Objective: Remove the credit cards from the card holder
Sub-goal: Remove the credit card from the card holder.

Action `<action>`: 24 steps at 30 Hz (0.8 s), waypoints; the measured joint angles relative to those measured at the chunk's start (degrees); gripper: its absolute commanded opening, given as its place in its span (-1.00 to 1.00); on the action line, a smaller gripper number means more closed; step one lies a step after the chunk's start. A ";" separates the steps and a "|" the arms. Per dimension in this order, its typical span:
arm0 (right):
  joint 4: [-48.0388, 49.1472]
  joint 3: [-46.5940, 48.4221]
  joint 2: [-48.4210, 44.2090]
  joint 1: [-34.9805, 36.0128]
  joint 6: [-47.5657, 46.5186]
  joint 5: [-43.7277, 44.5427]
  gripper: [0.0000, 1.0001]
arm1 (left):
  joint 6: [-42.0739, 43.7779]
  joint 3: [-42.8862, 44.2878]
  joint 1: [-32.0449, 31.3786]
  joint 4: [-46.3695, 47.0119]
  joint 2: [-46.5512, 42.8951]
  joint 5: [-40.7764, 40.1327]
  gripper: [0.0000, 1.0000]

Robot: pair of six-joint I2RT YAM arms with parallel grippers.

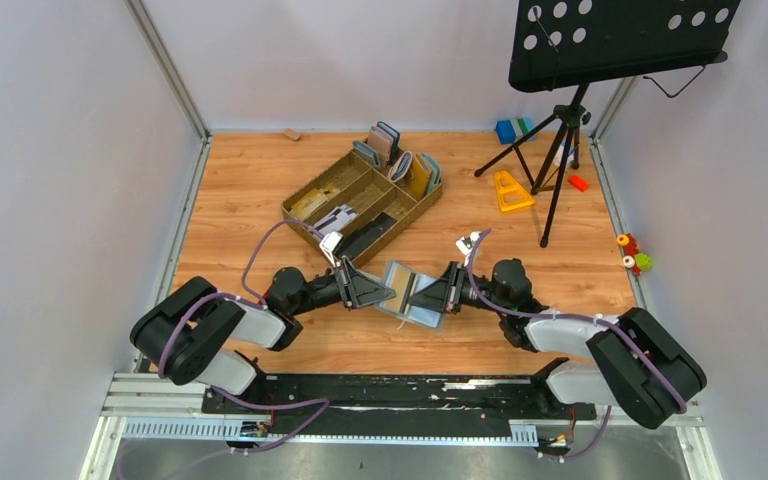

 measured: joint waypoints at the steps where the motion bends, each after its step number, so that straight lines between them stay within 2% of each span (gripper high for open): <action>1: 0.00 -0.20 -0.33 0.00 0.02 0.00 -1.00 | 0.00 0.00 -0.11 0.04 -0.24 0.07 -0.16; 4: -0.11 -0.39 -1.42 0.00 0.02 0.02 -1.00 | -0.11 0.07 -0.26 0.52 -0.59 0.07 -0.17; 11: -0.28 -0.50 -3.41 -0.13 -0.02 0.04 -0.98 | -0.13 0.17 -0.26 0.87 -0.81 0.00 -0.62; 12: -0.37 -0.52 -3.67 -0.15 -0.02 0.07 -0.78 | -0.15 0.17 -0.26 0.92 -0.81 -0.04 -0.79; 14: -0.74 -0.61 -4.24 -0.31 0.00 0.09 -0.49 | -0.33 0.17 -0.22 0.83 -0.81 -0.31 -0.97; 16: -0.79 -0.61 -4.57 -0.33 0.11 0.07 -0.26 | -0.13 0.17 -0.22 0.74 -0.76 -0.57 -1.00; 17: -0.63 -0.61 -4.63 -0.31 0.17 0.04 -0.22 | 0.00 0.17 -0.22 0.61 -0.72 -0.63 -1.00; 20: 0.09 -0.59 -4.20 -0.24 0.28 -0.13 -0.21 | 0.02 0.17 -0.22 0.02 -0.55 -0.70 -1.00; 24: 1.66 -0.39 -1.66 -0.24 0.79 -0.94 -0.37 | 0.20 0.17 -0.31 -0.39 -0.35 -0.72 -1.00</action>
